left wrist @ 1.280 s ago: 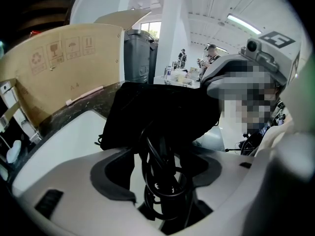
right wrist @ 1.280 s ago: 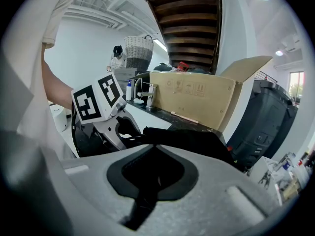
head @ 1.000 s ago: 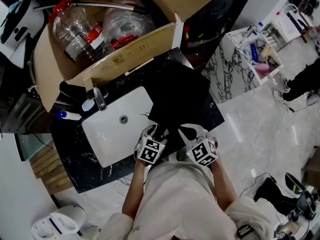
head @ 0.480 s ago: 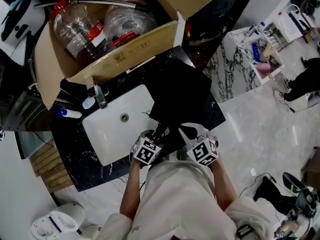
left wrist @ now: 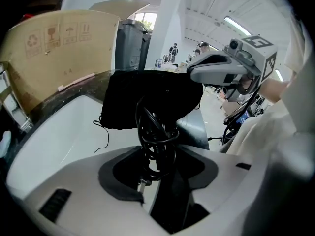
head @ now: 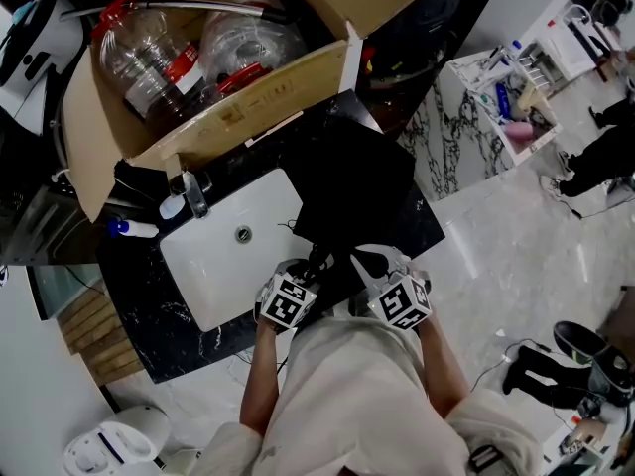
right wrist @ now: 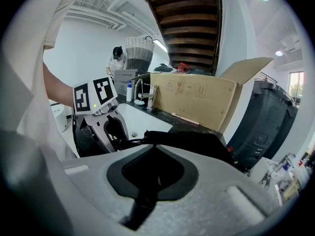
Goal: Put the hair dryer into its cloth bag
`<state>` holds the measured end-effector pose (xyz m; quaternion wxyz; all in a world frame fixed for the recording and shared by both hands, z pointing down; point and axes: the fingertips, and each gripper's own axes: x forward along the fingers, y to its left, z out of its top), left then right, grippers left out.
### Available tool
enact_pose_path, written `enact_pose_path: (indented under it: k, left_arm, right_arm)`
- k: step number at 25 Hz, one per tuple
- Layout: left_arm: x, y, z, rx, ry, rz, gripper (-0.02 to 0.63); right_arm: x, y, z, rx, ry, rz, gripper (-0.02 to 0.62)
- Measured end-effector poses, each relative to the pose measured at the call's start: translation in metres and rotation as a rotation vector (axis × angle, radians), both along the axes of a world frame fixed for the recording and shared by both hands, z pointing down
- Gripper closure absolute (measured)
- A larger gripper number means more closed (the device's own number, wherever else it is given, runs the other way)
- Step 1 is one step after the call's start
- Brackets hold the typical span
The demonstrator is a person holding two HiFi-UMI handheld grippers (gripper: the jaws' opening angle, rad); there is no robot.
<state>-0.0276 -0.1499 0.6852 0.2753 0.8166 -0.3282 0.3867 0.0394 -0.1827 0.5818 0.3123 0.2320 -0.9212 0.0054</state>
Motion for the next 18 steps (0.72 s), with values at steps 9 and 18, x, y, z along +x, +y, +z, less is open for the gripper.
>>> enact_pose_path:
  k: [9,18]
  left_arm:
    - [0.005,-0.019,-0.016,0.059,0.009,-0.025,0.405]
    - [0.022,-0.044,-0.026,0.114,0.037,-0.062,0.436]
  right_arm:
    - [-0.005,-0.002,-0.005,0.004,-0.015,-0.010,0.581]
    - [-0.006,-0.002,-0.006,-0.001,-0.032,-0.019,0.581]
